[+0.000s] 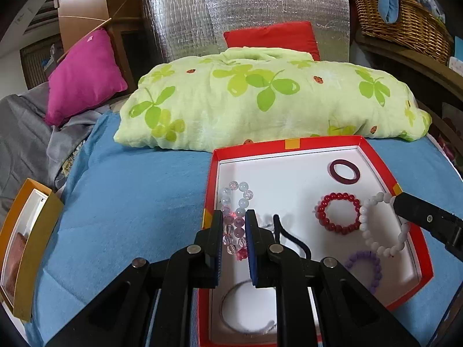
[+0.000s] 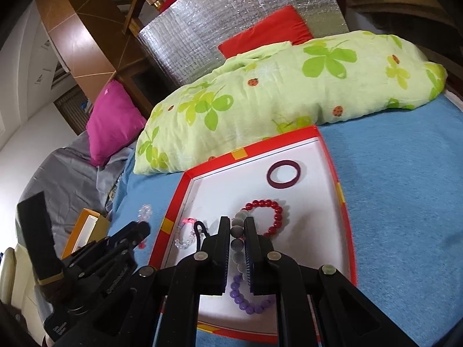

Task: Organize jewelry
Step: 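Carry the pink bead and pearl bracelets into the red tray with both tools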

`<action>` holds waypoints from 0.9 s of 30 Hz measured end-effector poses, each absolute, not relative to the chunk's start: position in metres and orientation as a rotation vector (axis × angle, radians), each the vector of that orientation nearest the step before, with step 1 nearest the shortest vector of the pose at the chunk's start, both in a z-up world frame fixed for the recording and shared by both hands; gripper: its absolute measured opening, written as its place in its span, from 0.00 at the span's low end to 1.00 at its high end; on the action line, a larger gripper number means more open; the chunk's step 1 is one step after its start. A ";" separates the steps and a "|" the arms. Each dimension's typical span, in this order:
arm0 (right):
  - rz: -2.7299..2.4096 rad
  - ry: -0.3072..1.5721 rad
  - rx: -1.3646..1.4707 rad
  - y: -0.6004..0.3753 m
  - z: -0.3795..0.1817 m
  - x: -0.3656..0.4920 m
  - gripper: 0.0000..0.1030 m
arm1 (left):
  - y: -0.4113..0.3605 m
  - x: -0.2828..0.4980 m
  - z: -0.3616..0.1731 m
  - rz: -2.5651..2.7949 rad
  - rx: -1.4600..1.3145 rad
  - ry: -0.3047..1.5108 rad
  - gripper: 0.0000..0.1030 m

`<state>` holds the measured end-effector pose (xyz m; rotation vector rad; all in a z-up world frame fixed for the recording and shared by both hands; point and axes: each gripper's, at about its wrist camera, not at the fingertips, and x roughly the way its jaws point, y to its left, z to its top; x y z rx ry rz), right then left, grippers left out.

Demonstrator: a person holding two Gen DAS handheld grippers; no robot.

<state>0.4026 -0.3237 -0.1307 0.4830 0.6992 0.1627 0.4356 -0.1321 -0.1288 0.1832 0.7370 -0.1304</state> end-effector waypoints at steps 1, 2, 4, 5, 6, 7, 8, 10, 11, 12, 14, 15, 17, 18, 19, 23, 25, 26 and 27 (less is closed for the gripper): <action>0.165 0.699 0.484 -0.323 -0.131 0.405 0.10 | -0.132 0.440 -0.130 -0.131 0.181 0.741 0.15; 0.168 0.700 0.488 -0.323 -0.131 0.408 0.10 | -0.132 0.443 -0.130 -0.131 0.179 0.744 0.15; 0.173 0.696 0.498 -0.324 -0.131 0.412 0.10 | -0.132 0.448 -0.130 -0.133 0.177 0.745 0.15; 0.174 0.693 0.498 -0.324 -0.131 0.415 0.10 | -0.132 0.451 -0.130 -0.131 0.179 0.744 0.15; 0.174 0.688 0.496 -0.325 -0.130 0.418 0.10 | -0.132 0.454 -0.130 -0.132 0.180 0.745 0.15; 0.174 0.685 0.497 -0.326 -0.130 0.420 0.10 | -0.132 0.457 -0.130 -0.132 0.179 0.746 0.15; 0.172 0.680 0.502 -0.328 -0.129 0.423 0.10 | -0.132 0.462 -0.130 -0.133 0.177 0.749 0.15; 0.161 0.674 0.522 -0.334 -0.129 0.428 0.10 | -0.131 0.469 -0.132 -0.142 0.166 0.758 0.15; 0.155 0.671 0.534 -0.338 -0.129 0.430 0.10 | -0.131 0.473 -0.132 -0.149 0.162 0.763 0.15; 0.150 0.668 0.544 -0.342 -0.130 0.432 0.10 | -0.131 0.478 -0.134 -0.158 0.158 0.771 0.15; 0.136 0.663 0.551 -0.347 -0.130 0.435 0.10 | -0.133 0.484 -0.137 -0.167 0.151 0.783 0.15; 0.130 0.663 0.550 -0.348 -0.130 0.438 0.10 | -0.134 0.489 -0.140 -0.174 0.143 0.794 0.15; 0.121 0.664 0.542 -0.351 -0.131 0.443 0.10 | -0.136 0.495 -0.143 -0.182 0.134 0.805 0.15; 0.115 0.665 0.541 -0.354 -0.132 0.447 0.10 | -0.138 0.498 -0.145 -0.187 0.131 0.809 0.15; 0.113 0.668 0.547 -0.356 -0.132 0.451 0.10 | -0.140 0.501 -0.146 -0.196 0.126 0.815 0.15; 0.107 0.680 0.562 -0.363 -0.138 0.460 0.10 | -0.147 0.510 -0.154 -0.222 0.107 0.843 0.15; 0.099 0.691 0.560 -0.365 -0.141 0.465 0.10 | -0.150 0.515 -0.158 -0.230 0.096 0.855 0.15; 0.091 0.698 0.559 -0.366 -0.143 0.466 0.10 | -0.151 0.517 -0.160 -0.232 0.094 0.860 0.15; 0.083 0.706 0.557 -0.367 -0.145 0.467 0.10 | -0.153 0.518 -0.163 -0.235 0.095 0.867 0.15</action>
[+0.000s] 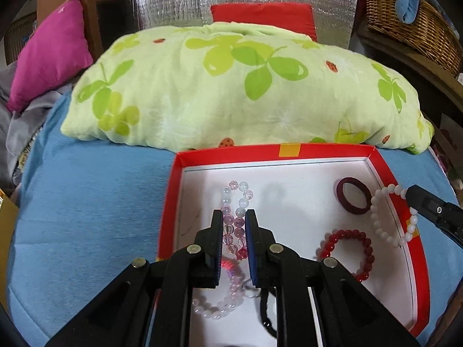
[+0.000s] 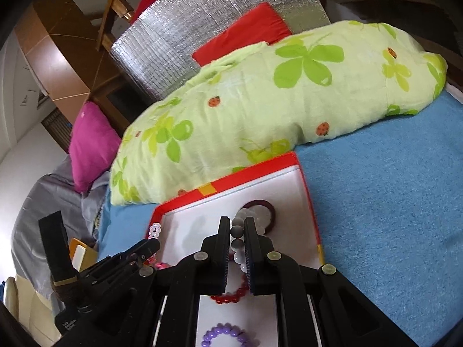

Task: Organize jewelry
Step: 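Carry the pink bead and pearl bracelets into the red tray with both tools, then open both tools to drop the bracelets in the tray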

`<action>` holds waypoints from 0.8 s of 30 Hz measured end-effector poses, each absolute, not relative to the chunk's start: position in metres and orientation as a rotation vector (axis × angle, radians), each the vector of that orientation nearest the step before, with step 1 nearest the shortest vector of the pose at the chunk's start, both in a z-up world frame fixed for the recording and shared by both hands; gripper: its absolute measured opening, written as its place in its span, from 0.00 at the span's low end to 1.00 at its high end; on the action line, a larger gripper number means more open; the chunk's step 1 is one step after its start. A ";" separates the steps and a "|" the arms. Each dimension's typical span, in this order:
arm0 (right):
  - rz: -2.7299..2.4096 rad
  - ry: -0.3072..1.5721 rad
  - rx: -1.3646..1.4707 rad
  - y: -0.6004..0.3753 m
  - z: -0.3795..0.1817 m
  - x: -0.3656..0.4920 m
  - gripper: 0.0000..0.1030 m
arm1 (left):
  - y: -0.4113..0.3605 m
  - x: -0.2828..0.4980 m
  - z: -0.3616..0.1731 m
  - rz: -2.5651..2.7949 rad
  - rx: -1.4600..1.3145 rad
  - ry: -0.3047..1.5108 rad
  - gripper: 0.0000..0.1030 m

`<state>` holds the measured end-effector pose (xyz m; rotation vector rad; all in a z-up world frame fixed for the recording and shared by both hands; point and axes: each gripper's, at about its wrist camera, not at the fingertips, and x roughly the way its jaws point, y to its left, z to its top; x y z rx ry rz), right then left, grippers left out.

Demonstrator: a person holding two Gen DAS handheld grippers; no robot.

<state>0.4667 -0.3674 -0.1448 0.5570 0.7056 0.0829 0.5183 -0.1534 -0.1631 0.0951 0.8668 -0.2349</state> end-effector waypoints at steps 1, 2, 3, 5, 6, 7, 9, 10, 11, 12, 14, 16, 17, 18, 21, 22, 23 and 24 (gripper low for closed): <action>0.074 0.717 0.555 -0.369 -0.147 0.468 0.10 | -0.156 0.520 -0.166 -0.237 0.096 0.877 0.15; 0.070 0.726 0.557 -0.370 -0.150 0.470 0.10 | -0.158 0.523 -0.169 -0.241 0.092 0.888 0.15; 0.068 0.739 0.564 -0.372 -0.153 0.472 0.10 | -0.159 0.524 -0.171 -0.246 0.085 0.896 0.15; 0.064 0.752 0.574 -0.373 -0.156 0.473 0.10 | -0.162 0.527 -0.174 -0.249 0.080 0.904 0.15; 0.058 0.756 0.574 -0.374 -0.158 0.473 0.10 | -0.163 0.528 -0.176 -0.251 0.079 0.909 0.15; 0.049 0.761 0.568 -0.374 -0.159 0.474 0.10 | -0.164 0.529 -0.178 -0.256 0.078 0.917 0.15; 0.024 0.772 0.545 -0.373 -0.161 0.473 0.10 | -0.166 0.529 -0.180 -0.260 0.078 0.923 0.15; 0.008 0.782 0.538 -0.374 -0.162 0.473 0.10 | -0.167 0.529 -0.180 -0.259 0.078 0.923 0.15; -0.003 0.790 0.540 -0.375 -0.163 0.472 0.10 | -0.167 0.529 -0.180 -0.259 0.079 0.922 0.15; -0.006 0.794 0.546 -0.377 -0.164 0.471 0.11 | -0.168 0.528 -0.180 -0.259 0.080 0.922 0.15; -0.020 0.806 0.552 -0.379 -0.165 0.470 0.13 | -0.169 0.528 -0.181 -0.267 0.082 0.931 0.16; -0.038 0.816 0.549 -0.379 -0.166 0.468 0.14 | -0.172 0.526 -0.184 -0.268 0.105 0.938 0.20; -0.045 0.824 0.545 -0.379 -0.166 0.468 0.14 | -0.175 0.523 -0.186 -0.261 0.131 0.935 0.30; -0.049 0.830 0.542 -0.378 -0.166 0.468 0.14 | -0.178 0.517 -0.186 -0.254 0.159 0.925 0.39; -0.058 0.836 0.527 -0.375 -0.163 0.464 0.23 | -0.185 0.506 -0.182 -0.248 0.216 0.891 0.45; -0.059 0.833 0.522 -0.375 -0.162 0.463 0.25 | -0.185 0.503 -0.181 -0.244 0.221 0.887 0.45; -0.060 0.829 0.514 -0.373 -0.161 0.462 0.25 | -0.185 0.500 -0.177 -0.239 0.227 0.876 0.45; -0.056 0.826 0.508 -0.371 -0.159 0.460 0.25 | -0.185 0.497 -0.173 -0.234 0.232 0.863 0.47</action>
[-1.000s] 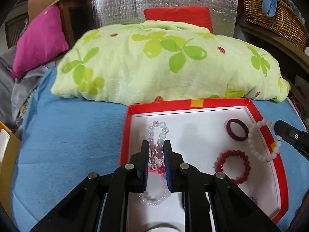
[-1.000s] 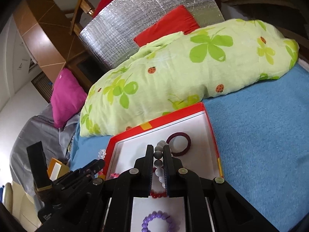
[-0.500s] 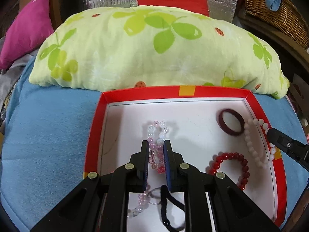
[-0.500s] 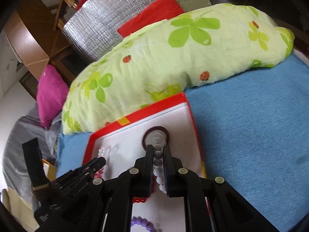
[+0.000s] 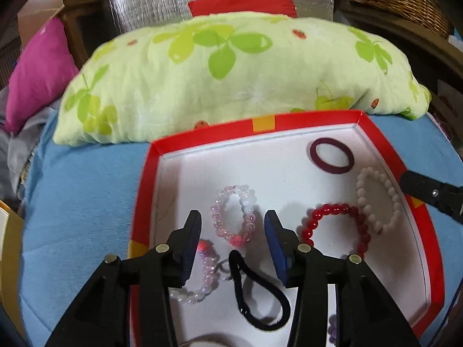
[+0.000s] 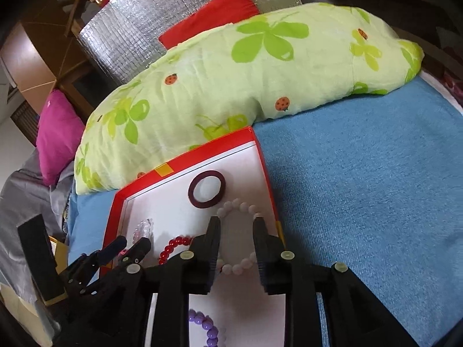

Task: Organize jewelry

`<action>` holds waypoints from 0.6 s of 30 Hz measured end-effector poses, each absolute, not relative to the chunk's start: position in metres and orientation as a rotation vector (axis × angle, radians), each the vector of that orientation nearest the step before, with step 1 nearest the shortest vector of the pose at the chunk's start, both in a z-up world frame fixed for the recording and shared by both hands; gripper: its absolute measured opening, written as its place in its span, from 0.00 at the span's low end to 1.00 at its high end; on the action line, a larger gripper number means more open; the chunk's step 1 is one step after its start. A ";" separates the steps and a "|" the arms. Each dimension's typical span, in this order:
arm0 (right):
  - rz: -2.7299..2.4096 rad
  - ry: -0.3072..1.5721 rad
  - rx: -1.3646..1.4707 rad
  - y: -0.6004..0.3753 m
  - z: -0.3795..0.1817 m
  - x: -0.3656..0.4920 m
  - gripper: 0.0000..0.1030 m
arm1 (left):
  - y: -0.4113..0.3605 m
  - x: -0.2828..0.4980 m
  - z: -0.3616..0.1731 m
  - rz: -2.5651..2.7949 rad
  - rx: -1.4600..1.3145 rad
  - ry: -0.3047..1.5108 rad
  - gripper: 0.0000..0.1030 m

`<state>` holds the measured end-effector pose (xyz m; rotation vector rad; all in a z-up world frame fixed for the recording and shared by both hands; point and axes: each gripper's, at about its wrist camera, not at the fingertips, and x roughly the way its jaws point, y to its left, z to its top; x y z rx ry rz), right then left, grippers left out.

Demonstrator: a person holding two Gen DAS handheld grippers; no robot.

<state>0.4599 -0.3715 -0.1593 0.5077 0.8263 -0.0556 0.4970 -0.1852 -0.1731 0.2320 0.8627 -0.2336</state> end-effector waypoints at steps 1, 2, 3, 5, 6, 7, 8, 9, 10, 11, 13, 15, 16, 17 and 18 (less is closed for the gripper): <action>-0.050 0.826 0.506 -0.370 -0.158 0.459 0.25 | -0.184 0.492 -0.167 -0.225 0.241 0.842 0.49; -0.043 0.825 0.503 -0.369 -0.157 0.458 0.25 | -0.184 0.488 -0.162 -0.212 0.250 0.819 0.57; -0.039 0.823 0.496 -0.367 -0.156 0.456 0.25 | -0.183 0.483 -0.156 -0.199 0.255 0.797 0.63; -0.038 0.820 0.475 -0.363 -0.153 0.453 0.25 | -0.182 0.476 -0.147 -0.185 0.259 0.766 0.65; -0.037 0.818 0.460 -0.360 -0.152 0.451 0.25 | -0.179 0.472 -0.141 -0.183 0.262 0.754 0.66; -0.038 0.816 0.448 -0.359 -0.150 0.449 0.25 | -0.178 0.468 -0.137 -0.182 0.266 0.747 0.66; -0.039 0.813 0.435 -0.357 -0.149 0.447 0.25 | -0.179 0.464 -0.134 -0.181 0.269 0.743 0.67; -0.041 0.811 0.427 -0.356 -0.148 0.445 0.25 | -0.180 0.461 -0.132 -0.181 0.271 0.738 0.68; -0.043 0.807 0.416 -0.356 -0.146 0.443 0.25 | -0.180 0.460 -0.131 -0.180 0.273 0.736 0.69; -0.048 0.804 0.407 -0.355 -0.145 0.441 0.25 | -0.181 0.457 -0.130 -0.178 0.276 0.734 0.70; -0.056 0.798 0.387 -0.355 -0.143 0.437 0.25 | -0.181 0.454 -0.127 -0.175 0.282 0.732 0.71; -0.055 0.796 0.377 -0.355 -0.142 0.434 0.25 | -0.181 0.450 -0.127 -0.170 0.285 0.729 0.71; -0.055 0.797 0.371 -0.354 -0.142 0.432 0.25 | -0.181 0.447 -0.125 -0.165 0.285 0.730 0.71; -0.057 0.797 0.363 -0.354 -0.141 0.430 0.25 | -0.181 0.445 -0.125 -0.161 0.282 0.730 0.71; -0.060 0.798 0.353 -0.354 -0.141 0.427 0.25 | -0.180 0.442 -0.124 -0.160 0.279 0.730 0.71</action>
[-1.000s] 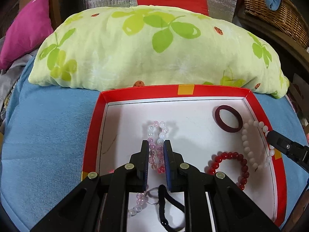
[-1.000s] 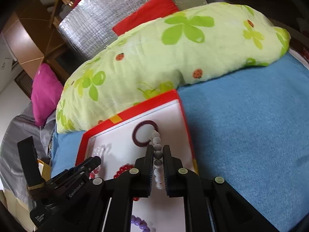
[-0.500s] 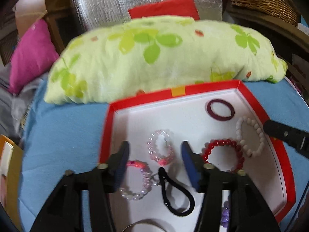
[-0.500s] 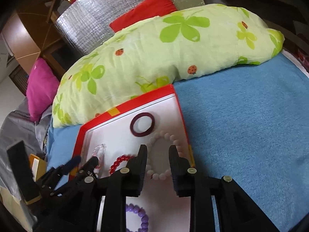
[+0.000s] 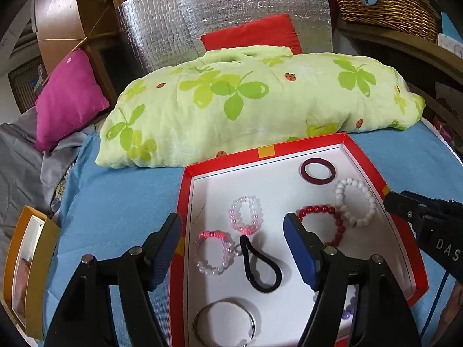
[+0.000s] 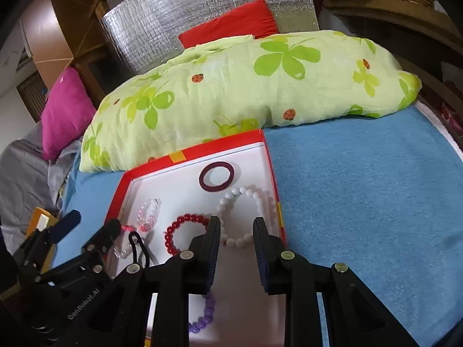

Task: Organize jewelry

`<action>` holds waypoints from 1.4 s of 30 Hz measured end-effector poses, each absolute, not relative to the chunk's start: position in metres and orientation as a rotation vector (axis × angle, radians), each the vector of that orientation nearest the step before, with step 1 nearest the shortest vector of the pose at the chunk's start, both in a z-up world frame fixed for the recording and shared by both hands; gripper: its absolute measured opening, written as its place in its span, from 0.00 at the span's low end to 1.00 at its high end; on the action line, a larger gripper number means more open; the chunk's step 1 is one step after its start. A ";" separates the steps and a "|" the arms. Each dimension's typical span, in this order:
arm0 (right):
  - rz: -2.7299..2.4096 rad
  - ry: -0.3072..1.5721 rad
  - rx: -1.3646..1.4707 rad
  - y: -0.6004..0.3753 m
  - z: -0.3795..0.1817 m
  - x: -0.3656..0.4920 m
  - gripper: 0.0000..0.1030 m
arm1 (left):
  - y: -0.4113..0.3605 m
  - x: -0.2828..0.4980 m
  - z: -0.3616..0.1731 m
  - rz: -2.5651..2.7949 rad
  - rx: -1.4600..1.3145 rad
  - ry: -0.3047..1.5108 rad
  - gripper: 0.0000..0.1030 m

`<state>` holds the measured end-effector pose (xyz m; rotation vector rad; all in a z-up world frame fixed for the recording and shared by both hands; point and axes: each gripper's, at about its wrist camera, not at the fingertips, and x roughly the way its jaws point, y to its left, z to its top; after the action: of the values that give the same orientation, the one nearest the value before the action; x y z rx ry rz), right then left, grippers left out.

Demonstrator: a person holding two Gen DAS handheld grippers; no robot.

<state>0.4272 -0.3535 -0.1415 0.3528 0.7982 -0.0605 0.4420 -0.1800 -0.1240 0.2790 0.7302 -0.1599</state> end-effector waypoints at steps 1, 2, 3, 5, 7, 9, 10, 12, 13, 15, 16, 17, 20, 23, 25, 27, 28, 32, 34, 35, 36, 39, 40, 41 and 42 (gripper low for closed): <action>-0.062 0.799 0.347 -0.353 -0.142 0.426 0.25 | -0.179 0.439 -0.123 -0.159 0.276 0.730 0.71; -0.064 0.801 0.339 -0.353 -0.142 0.423 0.25 | -0.178 0.436 -0.122 -0.155 0.274 0.729 0.71; -0.064 0.802 0.336 -0.353 -0.142 0.421 0.25 | -0.177 0.432 -0.120 -0.150 0.274 0.728 0.72; -0.059 0.799 0.331 -0.352 -0.140 0.414 0.25 | -0.174 0.426 -0.117 -0.143 0.273 0.721 0.72; -0.058 0.789 0.313 -0.350 -0.138 0.407 0.26 | -0.170 0.418 -0.114 -0.138 0.268 0.714 0.72; -0.057 0.776 0.282 -0.347 -0.134 0.397 0.33 | -0.167 0.411 -0.111 -0.136 0.261 0.710 0.73; -0.055 0.770 0.274 -0.346 -0.132 0.392 0.41 | -0.165 0.408 -0.109 -0.134 0.259 0.708 0.74; -0.052 0.745 0.253 -0.342 -0.128 0.380 0.56 | -0.162 0.400 -0.107 -0.130 0.256 0.699 0.76; -0.053 0.727 0.235 -0.340 -0.126 0.374 0.56 | -0.160 0.395 -0.105 -0.129 0.257 0.696 0.76; -0.050 0.704 0.192 -0.335 -0.121 0.361 0.56 | -0.156 0.387 -0.103 -0.125 0.256 0.701 0.76; -0.042 0.693 0.179 -0.332 -0.117 0.354 0.56 | -0.154 0.385 -0.102 -0.124 0.254 0.704 0.76; -0.038 0.684 0.174 -0.331 -0.115 0.348 0.56 | -0.152 0.379 -0.099 -0.122 0.250 0.704 0.76; -0.032 0.659 0.155 -0.325 -0.105 0.324 0.56 | -0.143 0.358 -0.093 -0.102 0.253 0.686 0.76; -0.048 0.631 0.148 -0.320 -0.095 0.300 0.56 | -0.129 0.328 -0.089 -0.072 0.241 0.683 0.77; -0.056 0.614 0.118 -0.313 -0.086 0.282 0.56 | -0.117 0.304 -0.089 -0.073 0.217 0.699 0.77; -0.070 0.605 0.084 -0.303 -0.079 0.258 0.56 | -0.104 0.281 -0.088 -0.069 0.192 0.712 0.77; -0.076 0.604 0.081 -0.299 -0.077 0.246 0.56 | -0.098 0.269 -0.086 -0.061 0.181 0.716 0.77; -0.072 0.591 0.033 -0.275 -0.065 0.202 0.56 | -0.077 0.225 -0.071 -0.046 0.175 0.685 0.77; -0.064 0.581 0.009 -0.262 -0.054 0.181 0.56 | -0.068 0.206 -0.062 -0.038 0.172 0.667 0.77; -0.064 0.574 0.006 -0.257 -0.048 0.172 0.56 | -0.065 0.198 -0.058 -0.038 0.167 0.661 0.77; -0.068 0.564 0.004 -0.251 -0.041 0.162 0.56 | -0.060 0.186 -0.053 -0.041 0.160 0.654 0.77; -0.071 0.544 0.004 -0.240 -0.027 0.139 0.58 | -0.052 0.164 -0.041 -0.049 0.162 0.633 0.77; -0.074 0.539 0.001 -0.236 -0.023 0.130 0.59 | -0.049 0.155 -0.037 -0.048 0.168 0.623 0.77; -0.078 0.536 -0.002 -0.232 -0.019 0.122 0.59 | -0.046 0.147 -0.034 -0.048 0.168 0.615 0.77; -0.077 0.537 -0.005 -0.229 -0.016 0.115 0.59 | -0.044 0.141 -0.031 -0.049 0.166 0.609 0.77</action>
<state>0.1151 -0.2289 -0.0162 -0.0055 0.5367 -0.0770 0.1409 -0.0436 -0.0308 0.1659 0.6094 -0.0493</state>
